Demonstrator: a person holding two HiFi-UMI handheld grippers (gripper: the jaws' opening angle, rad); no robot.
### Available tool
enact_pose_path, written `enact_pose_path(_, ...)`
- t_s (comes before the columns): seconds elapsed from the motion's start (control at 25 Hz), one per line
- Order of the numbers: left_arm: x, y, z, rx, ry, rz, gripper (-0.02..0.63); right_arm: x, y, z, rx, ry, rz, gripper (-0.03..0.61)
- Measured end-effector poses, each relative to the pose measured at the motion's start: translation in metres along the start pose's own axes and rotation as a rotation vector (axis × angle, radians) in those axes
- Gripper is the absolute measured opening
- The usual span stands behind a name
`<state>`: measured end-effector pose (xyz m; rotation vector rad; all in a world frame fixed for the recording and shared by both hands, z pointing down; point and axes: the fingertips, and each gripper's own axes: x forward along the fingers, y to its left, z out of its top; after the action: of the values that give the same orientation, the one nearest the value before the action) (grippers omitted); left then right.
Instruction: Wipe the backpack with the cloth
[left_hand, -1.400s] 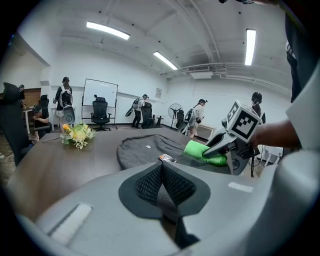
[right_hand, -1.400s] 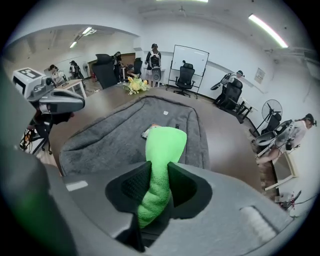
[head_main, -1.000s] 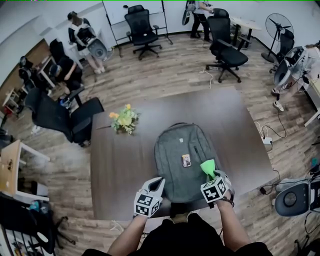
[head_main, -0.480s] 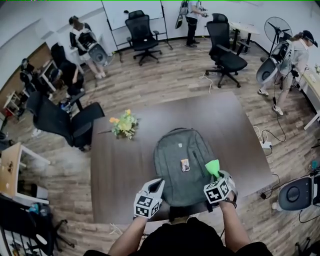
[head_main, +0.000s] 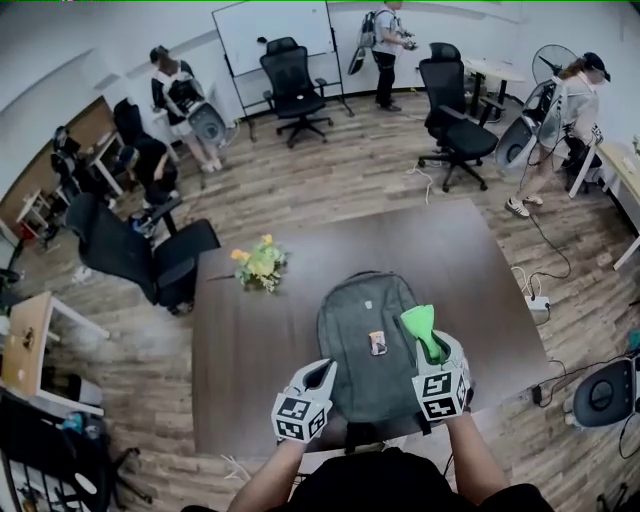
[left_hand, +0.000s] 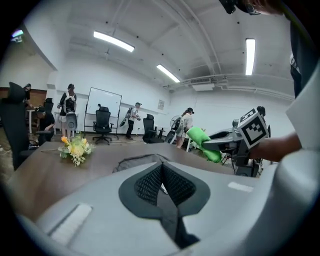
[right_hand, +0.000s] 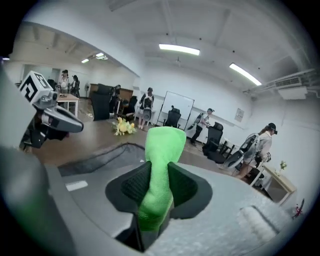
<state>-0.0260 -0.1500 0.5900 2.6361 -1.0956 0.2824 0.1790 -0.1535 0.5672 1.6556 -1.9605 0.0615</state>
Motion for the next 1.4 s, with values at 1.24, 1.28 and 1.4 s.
enact_pose_path(1.24,-0.044,0.008,0.153,0.180,-0.313,0.086,0.020,-0.065,-0.009,0.153,0.156,-0.498,0.038,0.097)
enact_pose_path(1.28,-0.044,0.008,0.153,0.178,-0.311,0.088,0.020,-0.063,-0.008,0.153,0.157,-0.492,0.040,0.095)
enact_pose_path(1.4,-0.045,0.009,0.154,0.165,-0.300,0.092,0.020,-0.060,-0.008,0.152,0.168,-0.480,0.044,0.095)
